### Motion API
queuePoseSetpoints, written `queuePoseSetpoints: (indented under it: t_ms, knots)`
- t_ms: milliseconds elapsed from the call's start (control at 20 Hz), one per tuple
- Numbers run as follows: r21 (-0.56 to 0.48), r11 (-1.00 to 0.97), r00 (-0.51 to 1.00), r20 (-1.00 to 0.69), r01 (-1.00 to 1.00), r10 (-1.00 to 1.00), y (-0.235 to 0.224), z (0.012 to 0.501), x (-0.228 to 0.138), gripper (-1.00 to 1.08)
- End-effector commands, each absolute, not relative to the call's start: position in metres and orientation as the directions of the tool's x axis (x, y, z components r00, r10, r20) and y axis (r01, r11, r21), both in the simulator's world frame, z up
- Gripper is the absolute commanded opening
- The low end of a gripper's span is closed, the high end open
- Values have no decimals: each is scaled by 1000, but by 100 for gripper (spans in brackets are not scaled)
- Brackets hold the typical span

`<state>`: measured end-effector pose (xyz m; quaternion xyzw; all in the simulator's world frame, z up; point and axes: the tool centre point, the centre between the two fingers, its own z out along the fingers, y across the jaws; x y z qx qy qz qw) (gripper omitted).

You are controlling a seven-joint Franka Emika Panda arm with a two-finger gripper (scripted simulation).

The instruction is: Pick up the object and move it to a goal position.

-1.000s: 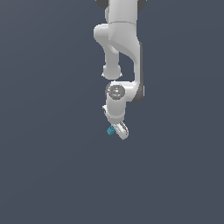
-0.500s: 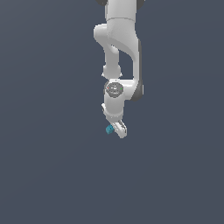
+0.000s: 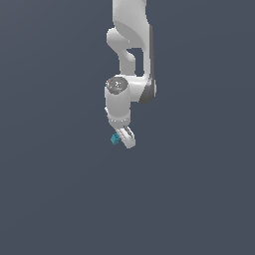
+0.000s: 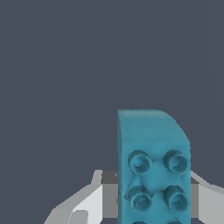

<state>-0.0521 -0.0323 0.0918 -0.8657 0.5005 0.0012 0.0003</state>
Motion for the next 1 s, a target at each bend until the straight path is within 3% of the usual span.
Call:
queuePoseSetpoints:
  t_ms: [0,500,950]
  knots:
    - [-1,-498,498,-2,-867,-867,-49,115,-56,-100]
    - [0,-498,498,-1,-867,-867,-104,190,-67,-100]
    - [0,-499,499,0,-867,-867,-118,210,-68,-100]
